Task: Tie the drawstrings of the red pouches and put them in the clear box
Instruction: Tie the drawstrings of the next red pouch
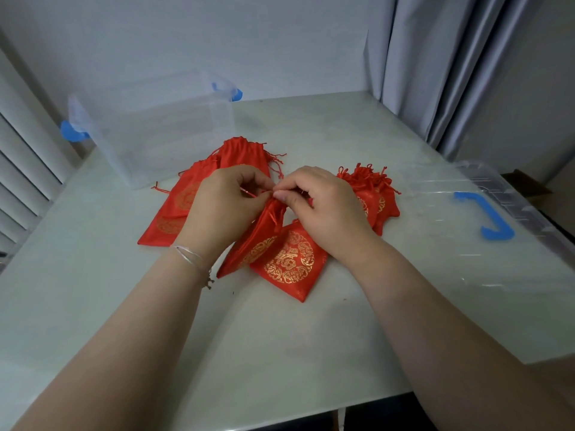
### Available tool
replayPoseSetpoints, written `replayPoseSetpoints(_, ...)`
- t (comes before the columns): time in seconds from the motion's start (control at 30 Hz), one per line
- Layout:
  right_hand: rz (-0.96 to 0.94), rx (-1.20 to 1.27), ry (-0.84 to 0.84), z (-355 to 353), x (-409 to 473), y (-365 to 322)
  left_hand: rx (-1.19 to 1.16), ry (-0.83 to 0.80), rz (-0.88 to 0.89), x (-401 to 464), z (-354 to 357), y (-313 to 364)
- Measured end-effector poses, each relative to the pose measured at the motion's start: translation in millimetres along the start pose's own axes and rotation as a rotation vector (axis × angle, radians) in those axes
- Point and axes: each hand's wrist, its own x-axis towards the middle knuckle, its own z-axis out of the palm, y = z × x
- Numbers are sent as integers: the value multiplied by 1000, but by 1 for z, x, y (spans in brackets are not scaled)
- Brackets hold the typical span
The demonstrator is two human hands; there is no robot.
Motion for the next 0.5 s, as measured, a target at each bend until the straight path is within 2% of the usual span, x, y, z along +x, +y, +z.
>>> replayPoseSetpoints(0.17, 376, 388, 39, 0, 2, -1, 81, 122, 290, -3, 3, 2)
replayPoseSetpoints(0.37, 464, 569, -177, -13, 6, 7, 270, 198, 515, -4, 6, -5)
replayPoseSetpoints(0.5, 509, 560, -278, -20, 7, 14, 369, 183, 621, -3, 10, -7)
